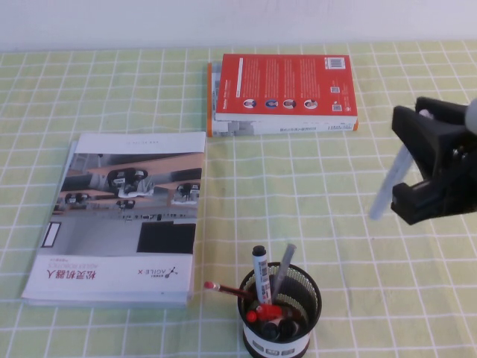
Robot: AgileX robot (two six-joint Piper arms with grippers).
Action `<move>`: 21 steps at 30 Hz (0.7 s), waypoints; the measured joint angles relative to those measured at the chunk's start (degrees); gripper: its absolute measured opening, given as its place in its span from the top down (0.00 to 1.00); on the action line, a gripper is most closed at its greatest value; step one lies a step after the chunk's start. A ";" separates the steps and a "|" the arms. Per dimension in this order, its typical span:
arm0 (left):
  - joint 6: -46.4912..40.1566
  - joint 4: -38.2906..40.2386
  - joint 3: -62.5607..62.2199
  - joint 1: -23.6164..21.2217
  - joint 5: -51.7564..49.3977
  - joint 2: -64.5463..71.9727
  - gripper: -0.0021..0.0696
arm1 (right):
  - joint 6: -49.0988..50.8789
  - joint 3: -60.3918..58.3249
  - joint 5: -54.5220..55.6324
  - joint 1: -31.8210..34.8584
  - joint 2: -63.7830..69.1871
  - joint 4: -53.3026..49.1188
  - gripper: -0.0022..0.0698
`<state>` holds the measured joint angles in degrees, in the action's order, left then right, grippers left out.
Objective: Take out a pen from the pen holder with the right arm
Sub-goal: 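Take a marker out of the pen holder and lay it on the table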
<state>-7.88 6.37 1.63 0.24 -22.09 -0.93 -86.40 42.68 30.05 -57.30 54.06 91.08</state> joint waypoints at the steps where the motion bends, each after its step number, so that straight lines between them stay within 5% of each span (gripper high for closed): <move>1: 0.00 0.00 0.00 0.00 0.00 0.00 0.98 | -3.05 0.46 1.07 0.08 0.47 2.77 0.85; 10: 0.00 0.00 0.00 0.00 0.00 0.00 0.98 | -8.68 0.88 1.79 2.41 2.79 6.70 0.85; 21: 0.00 0.00 0.00 0.00 0.00 0.00 0.98 | 25.11 0.96 -27.89 25.74 7.86 -17.69 0.85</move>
<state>-7.88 6.37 1.63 0.24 -22.09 -0.93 -61.29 43.65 2.16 -31.56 61.93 73.39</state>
